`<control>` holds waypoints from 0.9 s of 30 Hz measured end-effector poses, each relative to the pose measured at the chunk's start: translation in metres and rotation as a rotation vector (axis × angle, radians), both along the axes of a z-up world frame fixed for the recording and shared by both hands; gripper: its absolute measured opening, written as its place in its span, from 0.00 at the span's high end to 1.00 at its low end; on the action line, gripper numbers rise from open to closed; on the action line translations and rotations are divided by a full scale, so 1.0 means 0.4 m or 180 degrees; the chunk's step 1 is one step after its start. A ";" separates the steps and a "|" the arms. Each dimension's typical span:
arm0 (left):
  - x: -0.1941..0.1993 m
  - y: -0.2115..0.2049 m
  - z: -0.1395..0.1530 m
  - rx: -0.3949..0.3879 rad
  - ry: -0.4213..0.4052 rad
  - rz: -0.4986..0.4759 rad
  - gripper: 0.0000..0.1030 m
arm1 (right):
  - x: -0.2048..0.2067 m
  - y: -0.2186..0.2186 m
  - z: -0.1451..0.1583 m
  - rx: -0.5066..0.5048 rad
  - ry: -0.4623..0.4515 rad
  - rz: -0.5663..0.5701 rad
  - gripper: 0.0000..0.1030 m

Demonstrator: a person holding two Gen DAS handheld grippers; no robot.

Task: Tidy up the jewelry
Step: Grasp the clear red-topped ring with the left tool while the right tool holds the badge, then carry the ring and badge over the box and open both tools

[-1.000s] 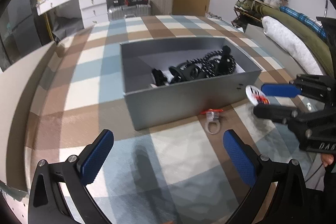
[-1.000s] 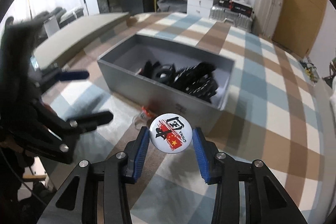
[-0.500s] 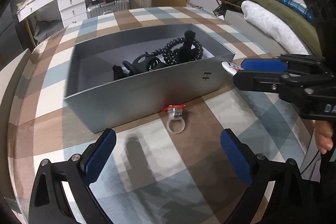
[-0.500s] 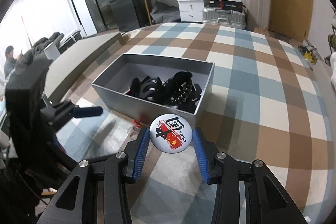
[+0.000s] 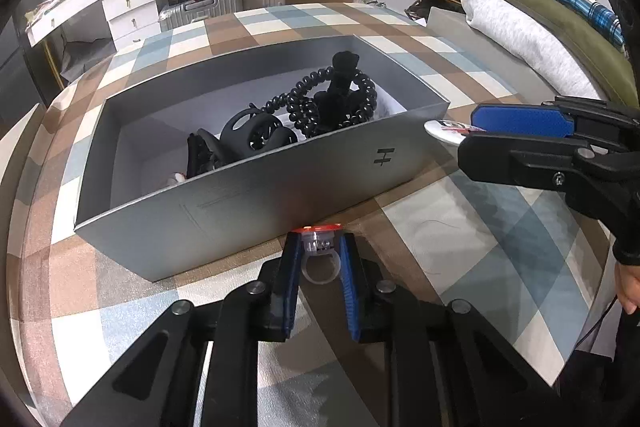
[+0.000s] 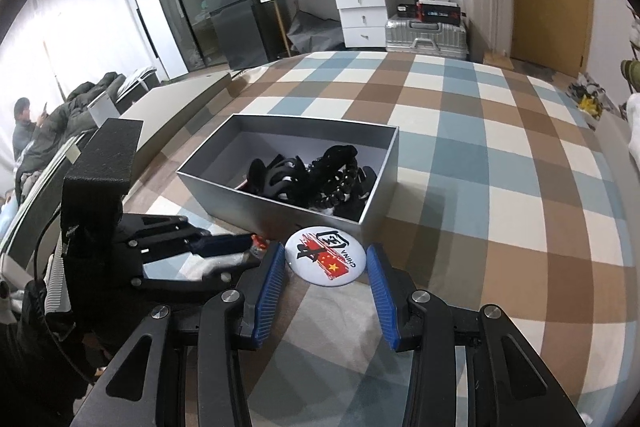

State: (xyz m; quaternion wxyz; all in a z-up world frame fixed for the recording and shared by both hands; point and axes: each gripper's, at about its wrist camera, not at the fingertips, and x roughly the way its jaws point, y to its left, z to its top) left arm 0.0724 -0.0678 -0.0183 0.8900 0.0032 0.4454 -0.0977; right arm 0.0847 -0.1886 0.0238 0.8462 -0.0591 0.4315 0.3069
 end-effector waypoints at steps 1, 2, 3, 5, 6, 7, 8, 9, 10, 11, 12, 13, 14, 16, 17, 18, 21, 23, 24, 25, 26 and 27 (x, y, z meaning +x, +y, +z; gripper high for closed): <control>-0.003 0.001 0.001 -0.0014 -0.0010 -0.0004 0.86 | -0.001 0.001 0.001 0.0004 -0.0004 -0.0001 0.60; -0.007 0.003 0.002 -0.0014 -0.0027 -0.0004 0.86 | -0.001 0.001 0.003 0.0009 -0.0010 -0.0003 0.60; -0.014 0.005 0.004 -0.0014 -0.0056 -0.0007 0.86 | -0.001 0.001 0.004 0.0018 -0.0012 -0.0002 0.60; -0.024 0.010 0.011 -0.0033 -0.0114 -0.0029 0.86 | -0.001 0.003 0.005 0.0034 -0.0019 -0.0002 0.60; -0.033 0.015 0.016 -0.0052 -0.0151 -0.0042 0.86 | -0.002 0.004 0.005 0.0038 -0.0025 0.0004 0.60; -0.041 0.022 0.021 -0.0067 -0.0190 -0.0045 0.86 | -0.003 0.006 0.005 0.0050 -0.0031 0.0016 0.60; -0.042 0.024 0.024 -0.0074 -0.0213 -0.0045 0.86 | -0.004 0.008 0.005 0.0059 -0.0032 0.0026 0.60; -0.047 0.030 0.029 -0.0089 -0.0242 -0.0043 0.86 | -0.004 0.011 0.004 0.0056 -0.0038 0.0030 0.60; -0.050 0.035 0.035 -0.0104 -0.0264 -0.0039 0.86 | -0.005 0.014 0.004 0.0054 -0.0051 0.0039 0.60; -0.051 0.036 0.039 -0.0111 -0.0283 -0.0038 0.86 | -0.006 0.017 0.005 0.0065 -0.0071 0.0043 0.60; -0.051 0.040 0.046 -0.0117 -0.0310 -0.0031 0.86 | -0.007 0.021 0.005 0.0075 -0.0077 0.0051 0.60; -0.053 0.044 0.054 -0.0117 -0.0345 -0.0011 0.86 | -0.009 0.024 0.005 0.0069 -0.0080 0.0061 0.60; -0.055 0.044 0.058 -0.0120 -0.0364 -0.0001 0.86 | -0.012 0.028 0.006 0.0056 -0.0093 0.0067 0.60; -0.056 0.047 0.068 -0.0139 -0.0416 0.0007 0.86 | -0.014 0.032 0.007 0.0074 -0.0101 0.0079 0.60; -0.058 0.050 0.076 -0.0139 -0.0460 0.0014 0.86 | -0.016 0.035 0.008 0.0077 -0.0108 0.0089 0.60; -0.059 0.052 0.080 -0.0143 -0.0489 0.0017 0.86 | -0.019 0.038 0.009 0.0074 -0.0133 0.0094 0.60; -0.063 0.063 0.096 -0.0198 -0.0581 0.0021 0.86 | -0.022 0.042 0.013 0.0106 -0.0156 0.0104 0.60; -0.065 0.070 0.104 -0.0232 -0.0635 0.0033 0.86 | -0.025 0.043 0.014 0.0173 -0.0175 0.0135 0.60; -0.064 0.074 0.108 -0.0243 -0.0657 0.0047 0.86 | -0.024 0.044 0.015 0.0208 -0.0167 0.0137 0.60; -0.065 0.077 0.110 -0.0253 -0.0667 0.0057 0.86 | -0.025 0.046 0.017 0.0210 -0.0180 0.0131 0.60; -0.065 0.081 0.112 -0.0263 -0.0676 0.0067 0.86 | -0.026 0.048 0.018 0.0221 -0.0197 0.0135 0.60; -0.064 0.086 0.114 -0.0270 -0.0689 0.0081 0.86 | -0.027 0.048 0.020 0.0237 -0.0204 0.0137 0.60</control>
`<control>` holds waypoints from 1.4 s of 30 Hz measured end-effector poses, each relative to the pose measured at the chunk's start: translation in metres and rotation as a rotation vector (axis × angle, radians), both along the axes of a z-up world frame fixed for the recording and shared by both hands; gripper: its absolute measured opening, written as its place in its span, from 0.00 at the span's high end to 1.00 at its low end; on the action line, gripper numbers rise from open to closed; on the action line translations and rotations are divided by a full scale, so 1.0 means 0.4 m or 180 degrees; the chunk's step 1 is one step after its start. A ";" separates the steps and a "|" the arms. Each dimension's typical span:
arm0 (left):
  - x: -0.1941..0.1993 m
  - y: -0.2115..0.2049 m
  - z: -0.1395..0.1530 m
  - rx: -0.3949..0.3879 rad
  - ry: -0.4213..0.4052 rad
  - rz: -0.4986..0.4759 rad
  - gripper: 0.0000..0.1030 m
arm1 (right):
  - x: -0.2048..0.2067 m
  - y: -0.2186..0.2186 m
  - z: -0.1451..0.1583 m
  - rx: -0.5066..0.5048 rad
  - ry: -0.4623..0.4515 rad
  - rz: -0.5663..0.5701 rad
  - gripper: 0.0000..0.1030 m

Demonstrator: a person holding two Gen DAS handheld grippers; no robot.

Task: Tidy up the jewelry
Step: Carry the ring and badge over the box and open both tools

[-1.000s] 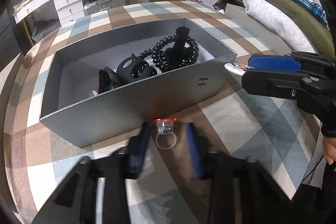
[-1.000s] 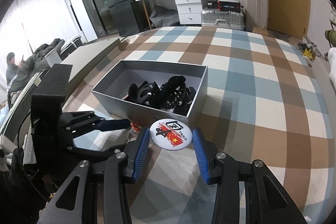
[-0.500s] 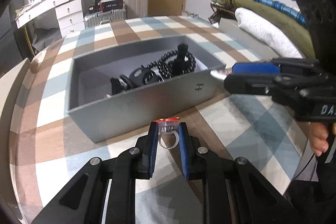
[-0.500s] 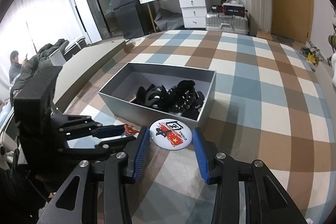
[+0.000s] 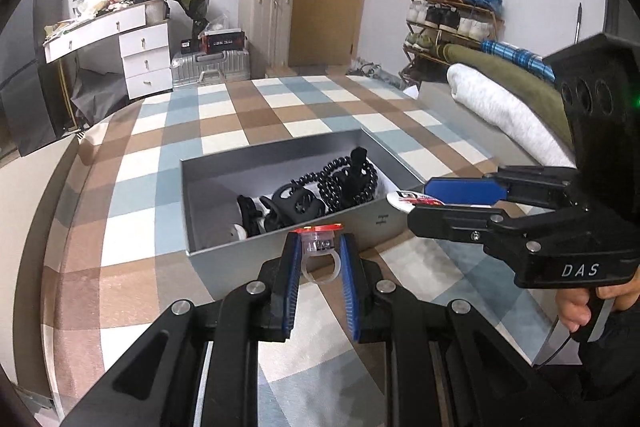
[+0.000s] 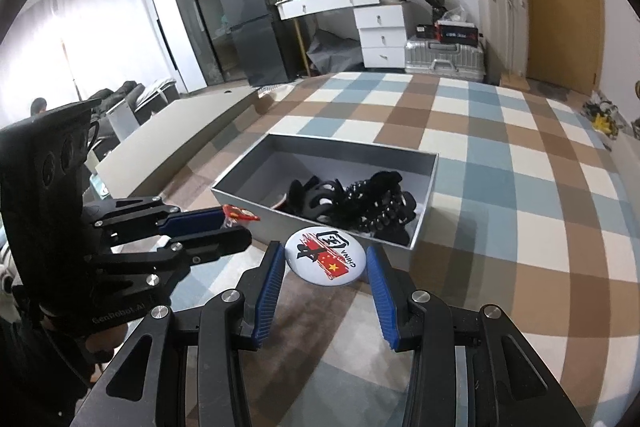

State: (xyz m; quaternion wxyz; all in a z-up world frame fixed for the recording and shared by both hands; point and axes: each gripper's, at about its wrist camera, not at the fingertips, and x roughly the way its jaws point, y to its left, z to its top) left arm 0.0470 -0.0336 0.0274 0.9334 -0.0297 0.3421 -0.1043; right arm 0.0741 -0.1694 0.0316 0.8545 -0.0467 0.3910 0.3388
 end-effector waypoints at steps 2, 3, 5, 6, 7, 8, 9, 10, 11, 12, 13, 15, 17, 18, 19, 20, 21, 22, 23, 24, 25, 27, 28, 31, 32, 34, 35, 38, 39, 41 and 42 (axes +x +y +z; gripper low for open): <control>0.001 0.008 0.004 -0.0028 -0.0020 0.0023 0.86 | -0.002 0.000 0.004 0.0028 -0.0025 -0.0006 0.60; 0.001 0.012 0.007 -0.0047 -0.0041 0.0044 0.86 | -0.003 0.000 0.007 0.0043 -0.0036 -0.0011 0.60; -0.001 0.018 0.013 -0.0078 -0.0081 0.0067 0.86 | -0.006 -0.004 0.013 0.0099 -0.0071 -0.0022 0.60; -0.002 0.021 0.016 -0.0096 -0.0107 0.0084 0.86 | -0.006 -0.006 0.016 0.0126 -0.0085 -0.0028 0.60; -0.003 0.023 0.019 -0.0109 -0.0127 0.0098 0.86 | -0.006 -0.010 0.020 0.0181 -0.0107 -0.0040 0.60; -0.004 0.026 0.021 -0.0114 -0.0156 0.0115 0.86 | -0.005 -0.014 0.022 0.0230 -0.0122 -0.0062 0.60; -0.003 0.028 0.023 -0.0105 -0.0170 0.0125 0.86 | -0.003 -0.019 0.024 0.0286 -0.0132 -0.0084 0.60; -0.001 0.031 0.023 -0.0094 -0.0184 0.0148 0.86 | -0.001 -0.021 0.024 0.0315 -0.0131 -0.0099 0.60; -0.001 0.034 0.022 -0.0101 -0.0183 0.0154 0.86 | 0.002 -0.022 0.022 0.0331 -0.0122 -0.0120 0.60; 0.002 0.038 0.020 -0.0119 -0.0177 0.0156 0.86 | 0.003 -0.023 0.021 0.0350 -0.0119 -0.0130 0.60; 0.002 0.042 0.020 -0.0127 -0.0182 0.0168 0.86 | 0.006 -0.025 0.018 0.0397 -0.0103 -0.0136 0.60; 0.007 0.046 0.017 -0.0118 -0.0179 0.0193 0.86 | 0.012 -0.026 0.011 0.0461 -0.0053 -0.0143 0.60; 0.008 0.051 0.016 -0.0123 -0.0200 0.0220 0.86 | 0.016 -0.026 0.004 0.0495 -0.0062 -0.0181 0.60; 0.010 0.054 0.015 -0.0127 -0.0210 0.0237 0.86 | 0.021 -0.025 -0.001 0.0504 -0.0040 -0.0203 0.60; 0.012 0.056 0.012 -0.0121 -0.0232 0.0257 0.86 | 0.023 -0.025 -0.005 0.0515 -0.0035 -0.0223 0.60; 0.009 0.057 0.010 -0.0116 -0.0247 0.0274 0.86 | 0.026 -0.026 -0.008 0.0528 -0.0030 -0.0248 0.60; 0.013 0.060 0.006 -0.0118 -0.0246 0.0293 0.86 | 0.030 -0.026 -0.013 0.0535 -0.0020 -0.0274 0.60; 0.017 0.064 0.001 -0.0122 -0.0236 0.0314 0.86 | 0.032 -0.029 -0.015 0.0552 -0.0019 -0.0309 0.60; 0.017 0.066 -0.001 -0.0124 -0.0236 0.0336 0.86 | 0.035 -0.031 -0.018 0.0575 -0.0018 -0.0349 0.60; 0.021 0.071 -0.004 -0.0131 -0.0235 0.0362 0.86 | 0.040 -0.033 -0.022 0.0597 -0.0004 -0.0385 0.60; 0.021 0.072 -0.005 -0.0136 -0.0234 0.0374 0.86 | 0.045 -0.036 -0.025 0.0624 0.0011 -0.0411 0.60; 0.023 0.076 -0.008 -0.0126 -0.0240 0.0407 0.86 | 0.051 -0.036 -0.030 0.0636 0.0016 -0.0451 0.60; 0.023 0.076 -0.009 -0.0111 -0.0248 0.0419 0.86 | 0.052 -0.035 -0.031 0.0632 0.0020 -0.0462 0.60; 0.028 0.081 -0.019 -0.0086 -0.0229 0.0448 0.86 | 0.056 -0.034 -0.035 0.0628 0.0033 -0.0492 0.60; 0.028 0.084 -0.021 -0.0098 -0.0225 0.0463 0.87 | 0.055 -0.034 -0.035 0.0632 0.0027 -0.0496 0.60; 0.030 0.087 -0.025 -0.0096 -0.0209 0.0477 0.87 | 0.055 -0.033 -0.034 0.0626 0.0025 -0.0497 0.60; 0.031 0.087 -0.026 -0.0086 -0.0207 0.0486 0.87 | 0.056 -0.031 -0.035 0.0617 0.0021 -0.0502 0.60; 0.034 0.089 -0.030 -0.0087 -0.0198 0.0492 0.87 | 0.059 -0.030 -0.037 0.0606 0.0025 -0.0511 0.60; 0.034 0.089 -0.030 -0.0080 -0.0198 0.0490 0.87 | 0.058 -0.030 -0.036 0.0606 0.0022 -0.0514 0.60; 0.033 0.087 -0.029 -0.0075 -0.0194 0.0490 0.87 | 0.058 -0.030 -0.037 0.0601 0.0024 -0.0509 0.60; 0.033 0.087 -0.029 -0.0073 -0.0192 0.0489 0.87 | 0.057 -0.029 -0.036 0.0597 0.0020 -0.0507 0.60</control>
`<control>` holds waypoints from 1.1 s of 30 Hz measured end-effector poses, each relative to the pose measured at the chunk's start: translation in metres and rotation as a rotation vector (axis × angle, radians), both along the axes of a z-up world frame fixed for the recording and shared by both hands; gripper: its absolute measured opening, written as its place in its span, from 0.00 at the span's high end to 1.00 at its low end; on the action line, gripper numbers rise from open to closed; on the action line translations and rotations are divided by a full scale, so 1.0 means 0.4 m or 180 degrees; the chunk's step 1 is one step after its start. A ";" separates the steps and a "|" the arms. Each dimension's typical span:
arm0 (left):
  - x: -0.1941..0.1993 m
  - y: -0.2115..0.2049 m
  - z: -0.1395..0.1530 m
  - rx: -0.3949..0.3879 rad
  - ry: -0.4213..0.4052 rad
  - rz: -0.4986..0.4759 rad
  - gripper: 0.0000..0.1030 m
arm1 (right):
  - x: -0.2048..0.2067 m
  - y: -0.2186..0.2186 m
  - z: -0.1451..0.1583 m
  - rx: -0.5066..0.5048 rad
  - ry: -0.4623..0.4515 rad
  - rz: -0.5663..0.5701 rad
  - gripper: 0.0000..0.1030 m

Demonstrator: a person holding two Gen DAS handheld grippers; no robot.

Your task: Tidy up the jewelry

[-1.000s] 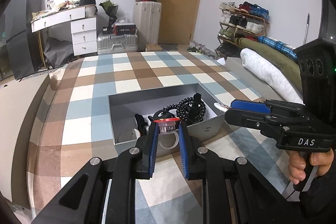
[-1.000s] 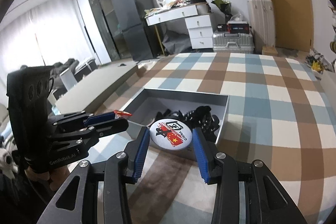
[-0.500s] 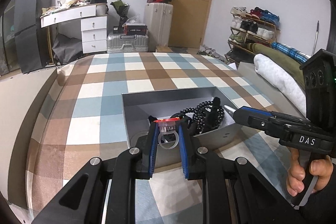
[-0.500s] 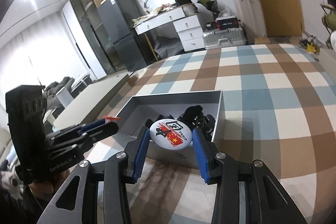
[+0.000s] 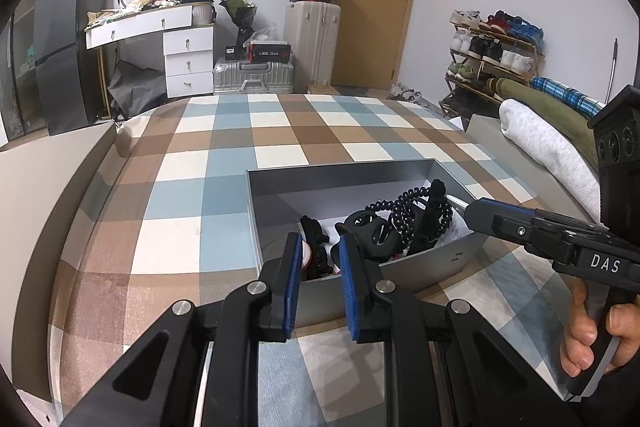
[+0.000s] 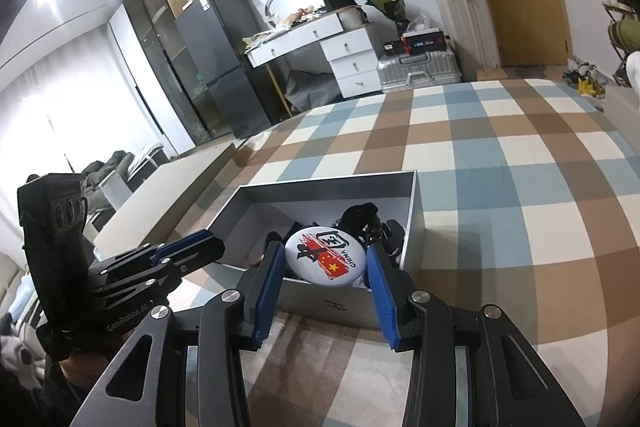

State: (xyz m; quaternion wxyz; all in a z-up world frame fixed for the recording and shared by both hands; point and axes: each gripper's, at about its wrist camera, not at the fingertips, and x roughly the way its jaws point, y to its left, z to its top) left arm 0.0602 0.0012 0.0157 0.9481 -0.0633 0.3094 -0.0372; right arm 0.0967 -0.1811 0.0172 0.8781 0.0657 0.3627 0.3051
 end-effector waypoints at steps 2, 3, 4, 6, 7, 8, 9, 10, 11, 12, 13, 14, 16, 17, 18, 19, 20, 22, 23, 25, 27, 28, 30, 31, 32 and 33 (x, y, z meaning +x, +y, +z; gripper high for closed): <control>-0.001 0.000 0.000 -0.0001 0.0007 -0.0002 0.87 | -0.001 0.001 0.000 -0.0017 0.0002 0.0004 0.60; -0.001 0.000 0.000 -0.0004 0.0012 -0.0003 0.87 | 0.001 0.002 -0.001 -0.0024 0.0002 0.0000 0.60; -0.002 0.001 0.001 -0.0010 0.0016 0.0001 0.87 | 0.000 0.003 -0.001 -0.0037 0.0005 -0.0004 0.59; -0.003 0.000 0.001 -0.0009 0.0022 0.0006 0.87 | -0.002 0.000 0.000 -0.0043 -0.0008 -0.0028 0.58; -0.004 -0.001 0.002 -0.0002 0.0031 0.0002 0.86 | -0.002 0.000 0.001 -0.0044 -0.0015 -0.0020 0.58; -0.003 -0.001 0.002 0.0002 0.0039 0.0003 0.85 | -0.004 0.000 0.003 -0.0055 -0.0027 -0.0018 0.58; -0.004 -0.001 0.004 0.0005 0.0041 0.0012 0.83 | -0.005 0.000 0.005 -0.0069 -0.0045 -0.0033 0.58; -0.007 -0.001 0.006 0.0008 0.0041 0.0008 0.79 | -0.006 0.000 0.006 -0.0080 -0.0057 -0.0038 0.56; -0.008 -0.002 0.006 0.0014 0.0041 0.0004 0.77 | -0.008 0.000 0.008 -0.0099 -0.0070 -0.0033 0.54; -0.012 -0.004 0.007 0.0022 0.0039 0.0001 0.70 | -0.011 0.001 0.010 -0.0116 -0.0087 -0.0033 0.53; -0.017 -0.005 0.009 0.0018 0.0026 -0.0014 0.66 | -0.013 0.000 0.012 -0.0141 -0.0111 -0.0034 0.51; -0.020 -0.007 0.011 0.0010 0.0014 -0.0024 0.63 | -0.015 -0.001 0.013 -0.0157 -0.0124 -0.0041 0.48; -0.025 -0.012 0.017 0.0020 -0.0001 -0.0040 0.50 | -0.019 -0.003 0.016 -0.0181 -0.0150 -0.0035 0.43; -0.028 -0.014 0.020 0.0030 -0.0012 -0.0042 0.47 | -0.022 -0.004 0.018 -0.0198 -0.0162 -0.0023 0.38; -0.032 -0.016 0.024 0.0034 -0.0035 -0.0052 0.39 | -0.025 -0.005 0.020 -0.0219 -0.0179 -0.0027 0.34; -0.035 -0.018 0.027 0.0038 -0.0055 -0.0063 0.33 | -0.025 -0.004 0.022 -0.0235 -0.0196 -0.0031 0.25; -0.038 -0.019 0.028 0.0040 -0.0067 -0.0066 0.31 | -0.027 -0.005 0.024 -0.0244 -0.0220 -0.0041 0.19; -0.043 -0.022 0.030 0.0043 -0.0079 -0.0075 0.23 | -0.032 -0.008 0.030 -0.0244 -0.0271 -0.0047 0.11; -0.046 -0.024 0.030 0.0058 -0.0087 -0.0067 0.21 | -0.034 -0.010 0.032 -0.0234 -0.0291 -0.0043 0.06; -0.049 -0.025 0.031 0.0080 -0.0124 -0.0048 0.19 | -0.037 -0.013 0.036 -0.0213 -0.0335 -0.0052 0.00; -0.053 -0.027 0.029 0.0093 -0.0160 -0.0047 0.13 | -0.043 -0.014 0.038 -0.0218 -0.0428 -0.0062 0.00; -0.055 -0.029 0.029 0.0111 -0.0173 -0.0047 0.07 | -0.047 -0.013 0.039 -0.0261 -0.0499 -0.0062 0.00; -0.060 -0.030 0.031 0.0144 -0.0244 -0.0016 0.01 | -0.055 -0.009 0.039 -0.0358 -0.0606 -0.0055 0.00; -0.062 -0.031 0.033 0.0146 -0.0267 -0.0010 0.01 | -0.056 -0.006 0.039 -0.0385 -0.0629 -0.0041 0.00; -0.062 -0.032 0.034 0.0146 -0.0282 -0.0011 0.01 | -0.058 -0.004 0.040 -0.0408 -0.0653 -0.0028 0.00; -0.062 -0.033 0.034 0.0153 -0.0285 -0.0008 0.01 | -0.059 -0.002 0.040 -0.0415 -0.0666 -0.0016 0.00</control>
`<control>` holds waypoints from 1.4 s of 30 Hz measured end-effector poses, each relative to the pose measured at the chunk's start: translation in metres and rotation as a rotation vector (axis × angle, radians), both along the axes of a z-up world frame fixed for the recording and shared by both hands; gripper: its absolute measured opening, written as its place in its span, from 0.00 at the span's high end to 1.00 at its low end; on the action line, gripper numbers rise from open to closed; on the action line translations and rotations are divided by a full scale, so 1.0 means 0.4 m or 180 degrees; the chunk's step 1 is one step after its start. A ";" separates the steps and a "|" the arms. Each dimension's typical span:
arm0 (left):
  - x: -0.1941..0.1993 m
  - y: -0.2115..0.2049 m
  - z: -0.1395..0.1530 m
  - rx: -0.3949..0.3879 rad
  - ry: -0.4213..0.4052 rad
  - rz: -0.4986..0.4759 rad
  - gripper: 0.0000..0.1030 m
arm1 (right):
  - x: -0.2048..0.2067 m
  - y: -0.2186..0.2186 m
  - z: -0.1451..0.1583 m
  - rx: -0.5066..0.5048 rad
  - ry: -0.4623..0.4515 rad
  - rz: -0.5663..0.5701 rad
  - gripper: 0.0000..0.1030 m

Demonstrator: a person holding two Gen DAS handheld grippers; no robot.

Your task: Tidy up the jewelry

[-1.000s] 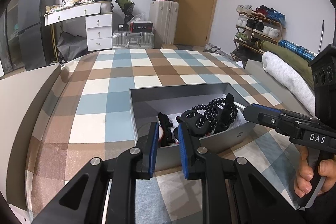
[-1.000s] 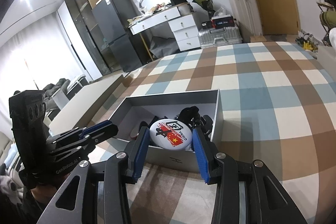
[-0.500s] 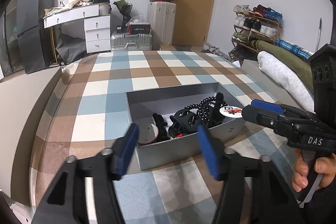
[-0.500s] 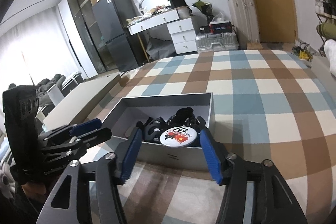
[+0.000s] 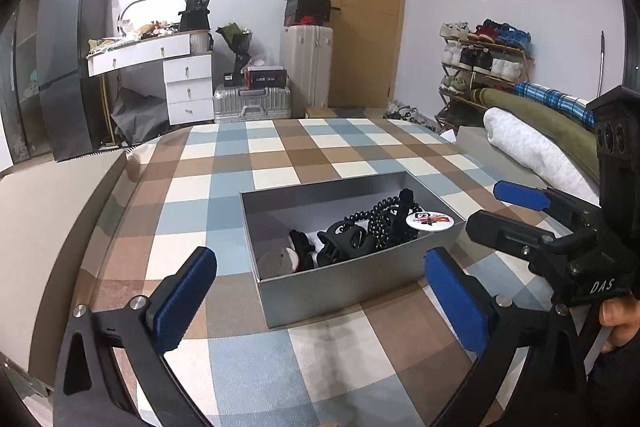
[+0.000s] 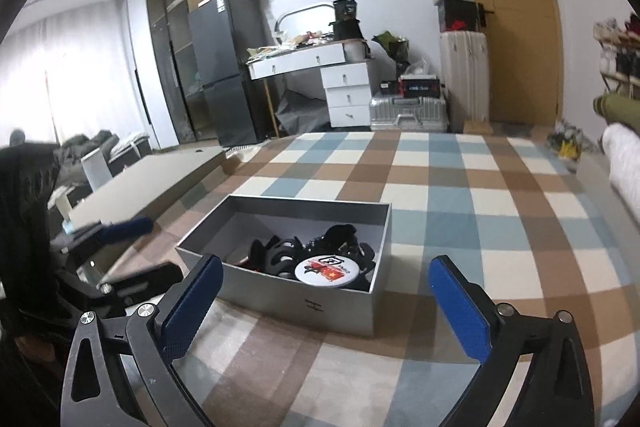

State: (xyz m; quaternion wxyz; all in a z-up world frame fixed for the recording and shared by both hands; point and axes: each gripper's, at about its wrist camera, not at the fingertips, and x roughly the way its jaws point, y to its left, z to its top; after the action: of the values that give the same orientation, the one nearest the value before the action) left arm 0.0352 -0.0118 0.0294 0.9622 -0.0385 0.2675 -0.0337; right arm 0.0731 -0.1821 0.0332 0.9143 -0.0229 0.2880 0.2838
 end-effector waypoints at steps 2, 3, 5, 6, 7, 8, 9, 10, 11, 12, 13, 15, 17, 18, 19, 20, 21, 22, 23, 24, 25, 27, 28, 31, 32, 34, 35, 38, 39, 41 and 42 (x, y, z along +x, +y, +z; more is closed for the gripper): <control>-0.004 0.000 -0.002 0.0009 -0.0025 0.0012 0.01 | -0.004 0.001 0.002 0.0020 -0.0032 0.0028 0.00; -0.008 0.000 -0.006 0.0018 -0.0033 0.0010 0.01 | -0.005 0.002 0.002 0.0032 -0.0032 0.0056 0.00; -0.014 0.002 -0.014 0.0033 -0.0033 0.0037 0.01 | -0.008 0.003 -0.001 0.0049 -0.0031 0.0105 0.00; -0.018 0.005 -0.019 0.0036 -0.0036 0.0056 0.01 | -0.008 0.003 -0.002 0.0054 -0.0037 0.0117 0.00; -0.020 0.009 -0.025 0.0029 -0.0033 0.0068 0.01 | -0.011 0.002 -0.002 0.0071 -0.0061 0.0119 0.00; -0.021 0.011 -0.027 0.0024 -0.0031 0.0072 0.01 | -0.013 0.002 -0.002 0.0085 -0.0080 0.0121 0.00; -0.020 0.014 -0.031 0.0022 -0.0024 0.0067 0.01 | -0.016 0.002 -0.001 0.0101 -0.0100 0.0130 0.00; -0.017 0.017 -0.032 0.0024 -0.0026 0.0086 0.01 | -0.017 0.002 -0.002 0.0116 -0.0115 0.0141 0.00; -0.018 0.019 -0.032 0.0021 -0.0031 0.0115 0.01 | -0.019 0.001 -0.002 0.0132 -0.0132 0.0147 0.00; -0.017 0.021 -0.032 0.0011 -0.0040 0.0127 0.01 | -0.021 0.000 -0.003 0.0143 -0.0146 0.0145 0.00; -0.018 0.023 -0.032 0.0002 -0.0059 0.0125 0.01 | -0.022 0.000 -0.004 0.0148 -0.0158 0.0144 0.00; -0.022 0.023 -0.033 0.0012 -0.0075 0.0133 0.01 | -0.024 -0.003 -0.006 0.0169 -0.0202 0.0137 0.00; -0.023 0.023 -0.033 0.0010 -0.0085 0.0135 0.01 | -0.024 -0.005 -0.008 0.0203 -0.0196 0.0157 0.00; -0.024 0.024 -0.032 0.0009 -0.0090 0.0137 0.01 | -0.024 -0.007 -0.009 0.0213 -0.0193 0.0160 0.00; -0.025 0.023 -0.032 0.0008 -0.0092 0.0134 0.01 | -0.024 -0.008 -0.010 0.0220 -0.0194 0.0155 0.00; -0.024 0.023 -0.032 0.0010 -0.0087 0.0132 0.01 | -0.024 -0.008 -0.012 0.0216 -0.0198 0.0153 0.00; -0.025 0.023 -0.032 0.0016 -0.0088 0.0142 0.01 | -0.025 -0.007 -0.015 0.0197 -0.0202 0.0147 0.00; -0.025 0.022 -0.033 0.0022 -0.0085 0.0145 0.01 | -0.026 -0.006 -0.018 0.0180 -0.0205 0.0149 0.00; -0.026 0.021 -0.032 0.0029 -0.0085 0.0149 0.01 | -0.027 -0.003 -0.021 0.0154 -0.0213 0.0145 0.00; -0.027 0.020 -0.032 0.0034 -0.0089 0.0155 0.01 | -0.028 -0.002 -0.024 0.0138 -0.0220 0.0144 0.00; -0.028 0.020 -0.030 0.0036 -0.0095 0.0154 0.01 | -0.030 0.000 -0.027 0.0124 -0.0226 0.0152 0.00; -0.028 0.020 -0.031 0.0037 -0.0092 0.0166 0.01 | -0.033 0.005 -0.028 0.0085 -0.0240 0.0159 0.00; -0.027 0.019 -0.031 0.0038 -0.0086 0.0178 0.01 | -0.036 0.006 -0.027 0.0081 -0.0256 0.0174 0.00; -0.027 0.019 -0.029 0.0034 -0.0085 0.0179 0.01 | -0.042 0.008 -0.026 0.0064 -0.0277 0.0181 0.00; -0.026 0.019 -0.031 0.0037 -0.0087 0.0171 0.01 | -0.042 0.009 -0.026 0.0057 -0.0276 0.0176 0.00; -0.026 0.017 -0.031 0.0049 -0.0091 0.0162 0.01 | -0.042 0.008 -0.026 0.0054 -0.0277 0.0161 0.00; -0.026 0.016 -0.031 0.0064 -0.0093 0.0162 0.01 | -0.042 0.007 -0.025 0.0056 -0.0282 0.0151 0.00; -0.028 0.012 -0.031 0.0095 -0.0103 0.0145 0.01 | -0.041 0.005 -0.025 0.0068 -0.0278 0.0148 0.00; -0.028 0.010 -0.031 0.0104 -0.0107 0.0143 0.01 | -0.041 0.004 -0.025 0.0068 -0.0278 0.0140 0.00; -0.029 0.009 -0.030 0.0121 -0.0109 0.0144 0.01 | -0.040 0.005 -0.025 0.0068 -0.0272 0.0142 0.00; -0.029 0.008 -0.030 0.0125 -0.0110 0.0137 0.01 | -0.039 0.004 -0.025 0.0070 -0.0270 0.0139 0.00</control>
State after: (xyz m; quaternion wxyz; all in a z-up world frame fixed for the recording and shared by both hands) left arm 0.0237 -0.0086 0.0173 0.9678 -0.0247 0.2505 -0.0083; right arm 0.0574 -0.1804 0.0233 0.9195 -0.0311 0.2453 0.3056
